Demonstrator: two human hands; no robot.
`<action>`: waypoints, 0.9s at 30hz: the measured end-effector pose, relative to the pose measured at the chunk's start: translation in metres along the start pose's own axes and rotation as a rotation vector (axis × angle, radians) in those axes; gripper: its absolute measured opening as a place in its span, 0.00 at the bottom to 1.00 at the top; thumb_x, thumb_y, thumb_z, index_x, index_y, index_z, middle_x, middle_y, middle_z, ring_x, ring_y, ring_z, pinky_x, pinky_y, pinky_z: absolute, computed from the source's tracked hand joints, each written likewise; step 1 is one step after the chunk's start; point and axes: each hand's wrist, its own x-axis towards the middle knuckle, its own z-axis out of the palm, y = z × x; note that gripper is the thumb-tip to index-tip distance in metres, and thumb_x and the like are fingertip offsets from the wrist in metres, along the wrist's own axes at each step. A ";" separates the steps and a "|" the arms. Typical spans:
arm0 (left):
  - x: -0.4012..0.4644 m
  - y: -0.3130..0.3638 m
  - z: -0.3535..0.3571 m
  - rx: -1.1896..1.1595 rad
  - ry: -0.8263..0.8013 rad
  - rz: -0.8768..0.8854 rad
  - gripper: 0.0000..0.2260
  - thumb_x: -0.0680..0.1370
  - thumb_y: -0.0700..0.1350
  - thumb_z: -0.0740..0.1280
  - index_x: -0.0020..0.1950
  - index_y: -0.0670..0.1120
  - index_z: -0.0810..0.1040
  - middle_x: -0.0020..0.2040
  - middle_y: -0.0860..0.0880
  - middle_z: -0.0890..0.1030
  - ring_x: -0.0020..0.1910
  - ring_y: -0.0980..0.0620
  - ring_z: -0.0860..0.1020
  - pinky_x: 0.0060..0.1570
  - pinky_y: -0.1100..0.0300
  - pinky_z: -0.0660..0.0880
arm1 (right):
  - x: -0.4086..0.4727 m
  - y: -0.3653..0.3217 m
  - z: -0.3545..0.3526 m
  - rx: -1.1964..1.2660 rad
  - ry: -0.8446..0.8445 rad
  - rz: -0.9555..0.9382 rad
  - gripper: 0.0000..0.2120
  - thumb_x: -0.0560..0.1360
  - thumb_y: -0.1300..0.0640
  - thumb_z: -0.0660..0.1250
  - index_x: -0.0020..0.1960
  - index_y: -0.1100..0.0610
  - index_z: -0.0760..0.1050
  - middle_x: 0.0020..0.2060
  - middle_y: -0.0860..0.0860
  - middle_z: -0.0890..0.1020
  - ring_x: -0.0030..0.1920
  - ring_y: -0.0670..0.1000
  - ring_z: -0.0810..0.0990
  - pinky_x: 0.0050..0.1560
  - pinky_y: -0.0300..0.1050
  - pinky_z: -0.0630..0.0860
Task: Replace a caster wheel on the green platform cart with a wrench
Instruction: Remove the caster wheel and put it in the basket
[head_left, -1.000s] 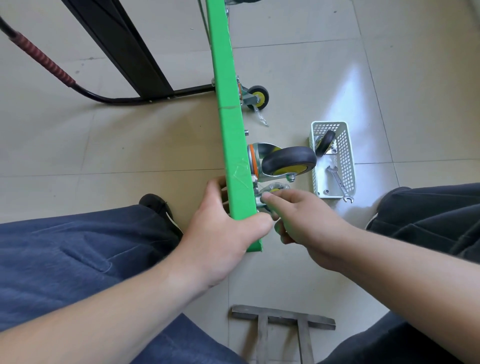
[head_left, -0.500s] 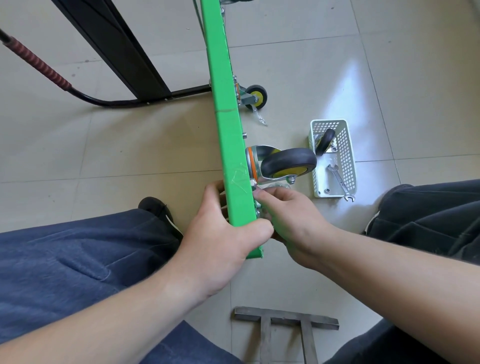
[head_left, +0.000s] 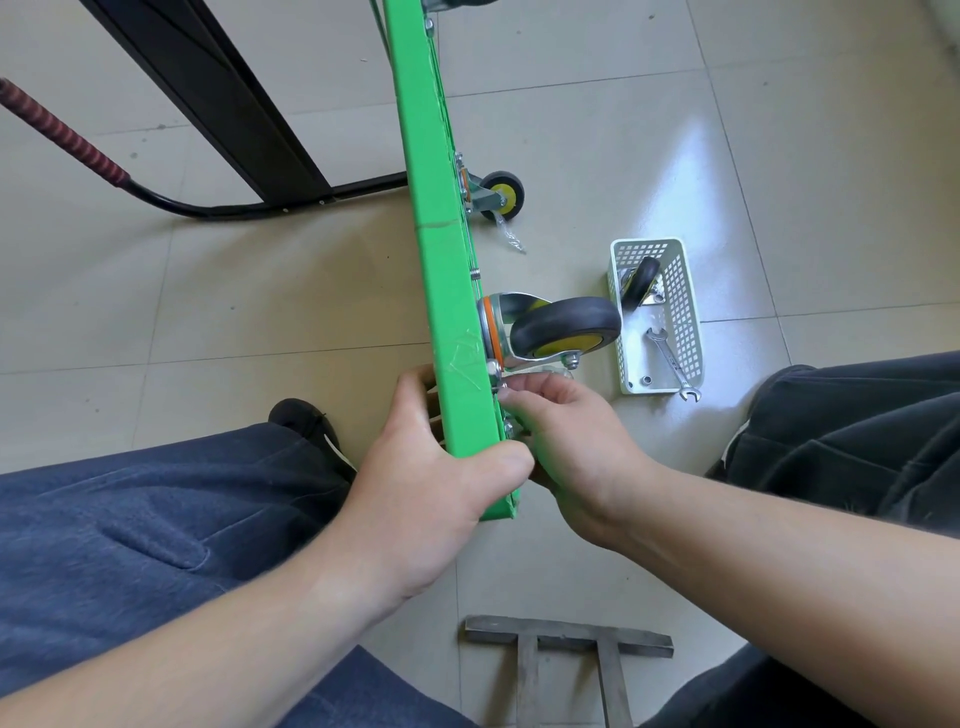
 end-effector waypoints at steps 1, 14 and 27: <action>0.000 0.000 0.000 0.000 -0.002 0.001 0.26 0.64 0.46 0.72 0.61 0.54 0.73 0.46 0.55 0.85 0.40 0.59 0.83 0.36 0.67 0.76 | 0.000 0.000 0.000 0.008 -0.003 0.017 0.18 0.67 0.47 0.70 0.54 0.53 0.81 0.52 0.56 0.85 0.50 0.63 0.82 0.54 0.64 0.81; -0.001 0.001 0.001 0.005 0.005 -0.004 0.25 0.63 0.47 0.72 0.60 0.55 0.73 0.46 0.54 0.85 0.40 0.57 0.83 0.36 0.65 0.78 | -0.005 0.000 0.005 -0.033 0.011 -0.062 0.15 0.70 0.43 0.70 0.50 0.52 0.80 0.54 0.67 0.80 0.42 0.54 0.75 0.43 0.54 0.70; -0.001 0.003 0.001 -0.008 0.001 -0.002 0.25 0.64 0.46 0.72 0.61 0.54 0.73 0.45 0.53 0.85 0.38 0.58 0.82 0.35 0.67 0.76 | -0.004 -0.007 0.004 -0.057 0.003 0.013 0.24 0.66 0.39 0.72 0.48 0.59 0.78 0.41 0.58 0.76 0.40 0.55 0.76 0.43 0.56 0.80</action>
